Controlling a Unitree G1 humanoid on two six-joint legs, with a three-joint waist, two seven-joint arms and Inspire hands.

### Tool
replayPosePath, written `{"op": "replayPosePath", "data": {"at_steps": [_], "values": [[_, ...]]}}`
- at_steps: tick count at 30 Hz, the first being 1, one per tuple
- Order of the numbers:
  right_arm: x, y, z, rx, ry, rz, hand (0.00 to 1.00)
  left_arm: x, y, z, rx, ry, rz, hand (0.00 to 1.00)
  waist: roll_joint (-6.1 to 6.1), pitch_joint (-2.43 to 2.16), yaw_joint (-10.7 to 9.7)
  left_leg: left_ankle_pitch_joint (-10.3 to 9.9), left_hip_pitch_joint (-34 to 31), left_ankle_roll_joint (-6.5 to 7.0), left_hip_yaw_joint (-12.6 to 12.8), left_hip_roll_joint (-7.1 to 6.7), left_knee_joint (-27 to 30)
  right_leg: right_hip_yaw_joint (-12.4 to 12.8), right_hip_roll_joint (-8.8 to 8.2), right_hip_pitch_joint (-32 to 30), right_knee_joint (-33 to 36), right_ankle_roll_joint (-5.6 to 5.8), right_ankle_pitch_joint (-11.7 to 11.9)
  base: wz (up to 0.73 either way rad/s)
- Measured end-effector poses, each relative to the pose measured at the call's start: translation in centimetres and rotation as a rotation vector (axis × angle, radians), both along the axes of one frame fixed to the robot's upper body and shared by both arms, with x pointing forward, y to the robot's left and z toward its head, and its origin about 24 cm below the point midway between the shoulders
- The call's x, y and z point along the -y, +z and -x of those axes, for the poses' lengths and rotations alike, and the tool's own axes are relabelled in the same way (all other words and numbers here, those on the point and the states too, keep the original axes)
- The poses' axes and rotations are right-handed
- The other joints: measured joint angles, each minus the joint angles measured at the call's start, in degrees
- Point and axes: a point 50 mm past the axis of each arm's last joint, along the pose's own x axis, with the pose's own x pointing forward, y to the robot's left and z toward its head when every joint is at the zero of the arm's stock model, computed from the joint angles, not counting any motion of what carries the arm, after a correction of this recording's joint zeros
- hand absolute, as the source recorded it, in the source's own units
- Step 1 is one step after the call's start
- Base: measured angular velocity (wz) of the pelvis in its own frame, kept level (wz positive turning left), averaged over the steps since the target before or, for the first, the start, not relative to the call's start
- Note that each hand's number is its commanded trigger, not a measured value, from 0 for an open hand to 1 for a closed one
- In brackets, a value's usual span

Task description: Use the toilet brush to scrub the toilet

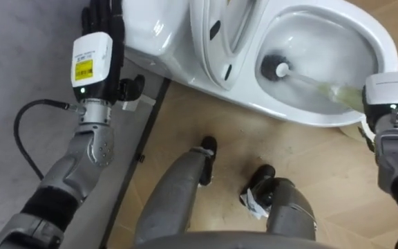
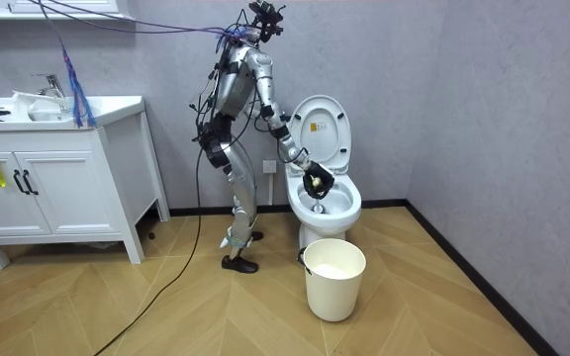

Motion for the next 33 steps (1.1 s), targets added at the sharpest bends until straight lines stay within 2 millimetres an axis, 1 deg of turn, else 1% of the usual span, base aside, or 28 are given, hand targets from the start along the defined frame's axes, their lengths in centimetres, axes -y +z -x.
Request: {"op": "replayPosePath", "data": {"at_steps": [2, 3, 7, 10, 11, 12, 13, 14, 15, 16, 17, 18, 19, 20, 21, 25, 27, 28, 29, 30, 32, 33], "values": [[-0.2, -0.4, 0.5, -0.007, -0.007, -0.016, 1.00, -0.3, -0.4, 0.5, -0.011, 0.028, 0.012, 0.00, 0.15, -0.13, -0.45, 0.00, 0.48, 0.00, 0.52, -0.03, -0.13, 0.26, 0.01, 0.31, -0.17, 0.00, 0.00, -0.07], [-0.2, -0.4, 0.4, -0.003, -0.015, -0.025, 1.00, -0.4, -0.5, 0.6, -0.013, 0.041, 0.012, 0.00, 0.26, -0.19, -0.72, 0.00, 0.64, 0.00, 0.89, 0.00, -0.38, 0.31, -0.06, 0.28, -0.19, -0.01, -0.01, -0.06], [0.2, -0.2, 0.0, 0.006, -0.045, -0.044, 1.00, -0.3, -0.7, 0.6, -0.022, 0.046, 0.013, 0.00, 0.29, -0.22, -0.65, 0.01, 0.91, 0.00, 1.10, -0.01, -0.34, 0.65, -0.15, 0.28, -0.01, -0.01, -0.01, -0.01], [1.1, 0.5, -0.7, 0.038, -0.109, -0.102, 1.00, -0.1, -0.4, 0.1, -0.014, 0.046, 0.010, 0.00, -0.40, 0.16, -0.16, 0.07, 0.82, 0.10, 1.79, -0.05, -0.37, 1.47, -1.02, -0.76, 1.21, 0.04, -0.17, -0.06], [1.4, 0.9, -1.2, 0.066, -0.143, -0.135, 1.00, 0.0, 0.0, -0.2, 0.000, 0.042, 0.017, 0.00, -0.88, 0.20, -0.02, 0.22, 0.21, 0.35, 2.47, -0.18, -0.28, 2.22, -1.35, -2.02, 2.17, 0.12, -0.26, -0.09], [1.7, 1.5, -1.7, 0.104, -0.170, -0.171, 1.00, 0.0, 0.2, -0.2, 0.009, 0.043, 0.019, 0.00, -1.91, 0.61, 0.01, 0.34, -0.26, 0.56, 3.21, -0.38, -0.19, 3.06, -1.87, -3.30, 3.23, 0.14, -0.42, -0.09], [1.9, 1.8, -2.1, 0.124, -0.184, -0.187, 1.00, 0.0, 0.3, -0.3, 0.012, 0.044, 0.018, 0.00, -2.27, 0.77, -0.03, 0.39, -0.46, 0.62, 3.38, -0.55, -0.03, 3.18, -2.24, -3.70, 3.90, 0.13, -0.52, -0.06], [2.4, 2.6, -2.7, 0.166, -0.220, -0.220, 1.00, -0.1, 0.7, -0.4, 0.025, 0.045, 0.018, 0.00, -2.68, 0.89, -0.23, 0.47, -1.01, 0.77, 3.70, -0.67, 0.51, 3.45, -2.92, -4.45, 4.60, 0.15, -0.71, 0.03], [2.8, 3.4, -3.3, 0.216, -0.248, -0.246, 1.00, -0.1, 0.9, -0.5, 0.033, 0.045, 0.019, 0.00, -3.07, 0.99, -0.87, 0.57, -1.49, 0.94, 3.69, -0.81, 0.83, 3.34, -3.25, -4.95, 5.01, 0.10, -0.77, 0.05], [3.0, 3.9, -3.6, 0.244, -0.257, -0.255, 1.00, -0.1, 1.1, -0.5, 0.040, 0.047, 0.019, 0.00, -3.30, 0.94, -1.19, 0.64, -1.80, 1.05, 3.70, -0.90, 0.98, 3.48, -3.39, -5.34, 5.27, 0.11, -0.82, 0.05], [3.4, 4.8, -4.1, 0.286, -0.262, -0.252, 1.00, -0.3, 1.4, -0.7, 0.054, 0.053, 0.008, 0.00, -3.88, 1.08, -1.54, 0.70, -2.06, 1.13, 3.79, -1.04, 1.08, 3.59, -3.84, -5.90, 5.88, 0.00, -0.90, 0.03], [3.9, 5.5, -4.3, 0.315, -0.262, -0.242, 1.00, -0.4, 1.8, -0.9, 0.068, 0.051, -0.001, 0.00, -4.47, 1.35, -1.65, 0.74, -2.16, 1.19, 3.86, -1.04, 1.40, 3.58, -3.99, -5.99, 6.27, -0.06, -0.97, 0.00], [4.1, 5.6, -4.3, 0.325, -0.263, -0.242, 1.00, -0.4, 1.9, -0.9, 0.073, 0.052, -0.003, 0.00, -4.86, 1.29, -1.59, 0.75, -2.25, 1.20, 3.84, -0.99, 1.51, 3.53, -3.97, -6.01, 6.29, -0.06, -0.97, 0.00], [4.1, 5.8, -4.4, 0.342, -0.266, -0.243, 1.00, -0.5, 2.0, -0.9, 0.079, 0.051, -0.018, 0.00, -5.67, 1.18, -1.71, 0.75, -2.27, 1.22, 3.84, -0.93, 1.67, 3.52, -3.94, -6.00, 6.32, -0.08, -0.96, 0.00], [4.2, 6.0, -4.4, 0.359, -0.266, -0.243, 1.00, -0.6, 2.2, -0.9, 0.083, 0.051, -0.032, 0.00, -5.98, 1.12, -1.90, 0.73, -2.46, 1.25, 3.72, -0.82, 2.03, 3.40, -3.77, -5.85, 6.29, -0.04, -0.89, 0.00], [4.1, 6.2, -4.5, 0.375, -0.236, -0.211, 1.00, -0.3, 2.3, -1.1, 0.080, 0.040, -0.041, 0.00, -5.86, 1.07, -2.13, 0.73, -2.77, 1.47, 3.19, -1.10, 2.01, 3.19, -3.60, -5.80, 6.45, 0.25, -0.61, 0.04], [3.6, 5.8, -4.4, 0.353, -0.203, -0.183, 1.00, 0.0, 2.0, -1.2, 0.063, 0.036, -0.035, 0.00, -5.22, 0.82, -1.40, 0.76, -2.57, 1.51, 3.06, -0.79, 1.99, 2.83, -3.08, -5.19, 5.64, 0.16, -0.09, -0.04], [3.4, 5.7, -4.5, 0.346, -0.189, -0.176, 1.00, 0.0, 1.9, -1.2, 0.059, 0.036, -0.037, 0.00, -5.02, 0.77, -1.32, 0.75, -2.49, 1.51, 3.06, -0.68, 1.96, 2.72, -3.00, -5.03, 5.45, 0.13, -0.01, -0.06], [3.0, 5.7, -4.7, 0.339, -0.152, -0.158, 1.00, 0.0, 1.8, -1.2, 0.053, 0.036, -0.039, 0.00, -4.42, 0.78, -1.13, 0.75, -2.45, 1.51, 3.02, -0.38, 1.88, 2.47, -2.84, -4.78, 4.80, 0.03, 0.35, -0.07], [2.6, 5.8, -4.9, 0.336, -0.118, -0.134, 1.00, -0.1, 1.7, -1.2, 0.046, 0.037, -0.041, 0.00, -3.52, 0.79, -0.98, 0.75, -2.45, 1.50, 2.94, -0.24, 1.89, 2.16, -2.55, -4.56, 4.49, -0.03, 0.46, -0.04], [2.3, 5.5, -4.7, 0.313, -0.091, -0.089, 1.00, 0.2, 1.4, -1.1, 0.023, 0.031, -0.036, 0.00, -1.88, 0.70, -0.83, 0.80, -2.07, 1.50, 2.43, -0.11, 1.52, 1.78, -1.97, -3.67, 3.30, 0.11, 0.89, -0.02], [1.8, 5.0, -4.5, 0.274, -0.061, -0.058, 1.00, 0.3, 1.1, -1.0, 0.008, 0.026, -0.040, 0.00, -1.74, 0.70, -0.42, 0.87, -1.50, 1.46, 2.93, -0.08, 0.91, 2.29, -1.92, -3.63, 3.14, 0.10, 0.92, -0.09]]}}
